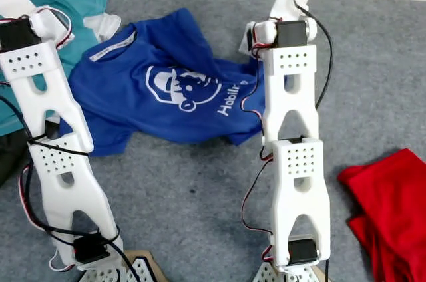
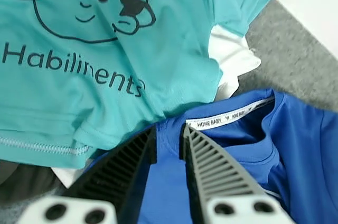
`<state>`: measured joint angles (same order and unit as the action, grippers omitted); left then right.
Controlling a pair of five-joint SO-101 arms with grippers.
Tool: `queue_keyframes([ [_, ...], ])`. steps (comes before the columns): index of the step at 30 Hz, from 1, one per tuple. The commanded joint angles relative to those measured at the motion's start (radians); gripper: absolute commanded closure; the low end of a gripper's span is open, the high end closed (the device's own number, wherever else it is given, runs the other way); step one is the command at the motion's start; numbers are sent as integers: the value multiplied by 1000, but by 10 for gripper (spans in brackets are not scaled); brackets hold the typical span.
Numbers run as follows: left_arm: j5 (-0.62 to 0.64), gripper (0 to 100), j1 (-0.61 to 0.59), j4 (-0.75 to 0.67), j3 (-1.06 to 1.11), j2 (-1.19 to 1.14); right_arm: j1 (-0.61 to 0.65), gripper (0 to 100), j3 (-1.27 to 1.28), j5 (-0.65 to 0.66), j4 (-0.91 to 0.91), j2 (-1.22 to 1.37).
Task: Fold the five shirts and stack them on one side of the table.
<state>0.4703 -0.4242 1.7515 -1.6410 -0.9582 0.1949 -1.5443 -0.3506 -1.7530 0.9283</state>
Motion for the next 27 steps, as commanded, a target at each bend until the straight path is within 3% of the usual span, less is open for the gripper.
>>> queue_keyframes([
  [1, 8, 947, -13, 15, -24, 19, -1, 728, 19, 57, -18, -67],
  [3, 6, 999, -13, 17, -25, 30, -4, 728, 71, 69, -18, -137],
  [6, 6, 993, -13, 18, -21, 85, -5, 728, 191, 97, -16, -297],
  [15, -2, 994, -24, 23, 96, 231, 2, 728, 875, 112, 5, -742],
  [21, -115, 994, -24, 20, 521, 443, 67, 728, 1288, 112, 148, -1009],
  [27, -181, 994, -22, 14, 978, 656, 94, 728, 1830, 107, 496, -1257],
])
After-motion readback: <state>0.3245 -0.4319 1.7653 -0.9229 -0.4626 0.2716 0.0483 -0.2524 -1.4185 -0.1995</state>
